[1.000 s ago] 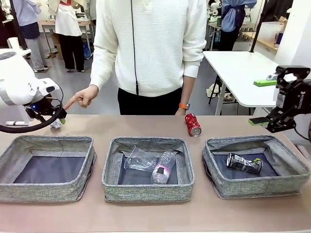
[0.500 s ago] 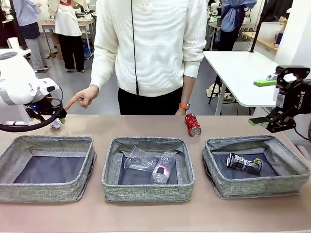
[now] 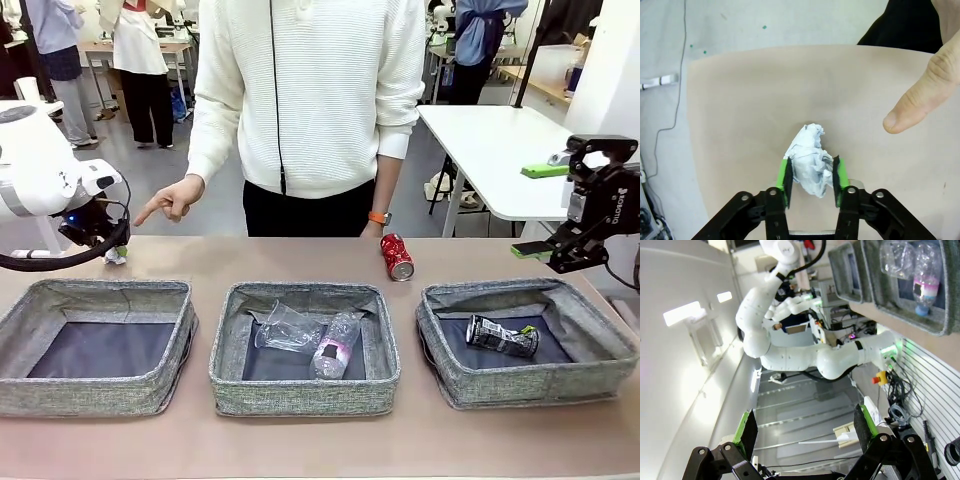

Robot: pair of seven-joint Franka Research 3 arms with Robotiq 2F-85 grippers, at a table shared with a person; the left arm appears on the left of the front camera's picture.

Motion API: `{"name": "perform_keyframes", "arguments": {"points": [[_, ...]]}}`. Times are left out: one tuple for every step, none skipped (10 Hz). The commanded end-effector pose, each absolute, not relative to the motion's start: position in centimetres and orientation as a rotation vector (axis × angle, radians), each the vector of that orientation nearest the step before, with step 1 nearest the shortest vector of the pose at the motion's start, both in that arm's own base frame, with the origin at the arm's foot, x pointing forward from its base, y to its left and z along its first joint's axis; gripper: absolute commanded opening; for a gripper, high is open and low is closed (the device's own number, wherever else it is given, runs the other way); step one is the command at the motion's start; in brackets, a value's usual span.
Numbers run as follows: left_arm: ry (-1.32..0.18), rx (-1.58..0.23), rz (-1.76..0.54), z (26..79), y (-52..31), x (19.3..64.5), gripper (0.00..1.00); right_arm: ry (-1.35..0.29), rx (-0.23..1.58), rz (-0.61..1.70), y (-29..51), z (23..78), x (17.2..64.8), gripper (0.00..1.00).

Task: Sort the waste into the appropriate baskets.
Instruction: Pick up the waste item pointed out by the person.

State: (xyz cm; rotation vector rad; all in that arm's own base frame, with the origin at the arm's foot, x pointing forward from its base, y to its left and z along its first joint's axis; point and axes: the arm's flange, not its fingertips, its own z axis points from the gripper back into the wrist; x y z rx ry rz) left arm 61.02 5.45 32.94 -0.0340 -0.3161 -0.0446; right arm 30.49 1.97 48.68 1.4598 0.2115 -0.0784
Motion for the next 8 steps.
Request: {"name": "perform_keyframes", "arguments": {"points": [[-0.325, -0.024, -0.027, 32.82, 5.68, 61.23, 0.06, 0.201, 1.478, -0.066, 2.05, 48.97, 30.58, 1.0], [-0.322, -0.021, -0.024, 32.78, 5.71, 61.22, 0.0, 0.201, 1.478, -0.066, 2.05, 48.97, 30.58, 1.0], [-0.319, -0.02, -0.017, 32.79, 5.8, 61.25, 0.0, 0.201, 1.478, -0.066, 2.05, 48.97, 30.58, 1.0], [-0.315, -0.02, -0.015, 32.76, 5.83, 61.25, 0.0, 0.201, 1.478, -0.066, 2.05, 48.97, 30.58, 1.0], [-0.31, -0.017, -0.01, 32.67, 5.8, 61.27, 0.0, 0.201, 1.478, -0.066, 2.05, 48.97, 30.58, 1.0], [-0.307, -0.017, -0.006, 32.64, 5.79, 61.27, 0.0, 0.201, 1.478, -0.066, 2.05, 48.97, 30.58, 1.0], [-0.306, -0.018, -0.001, 32.69, 5.79, 61.26, 0.0, 0.201, 1.478, -0.066, 2.05, 48.97, 30.58, 1.0], [-0.307, -0.019, 0.006, 32.77, 5.88, 61.23, 0.0, 0.201, 1.478, -0.066, 2.05, 48.97, 30.58, 1.0]]}}
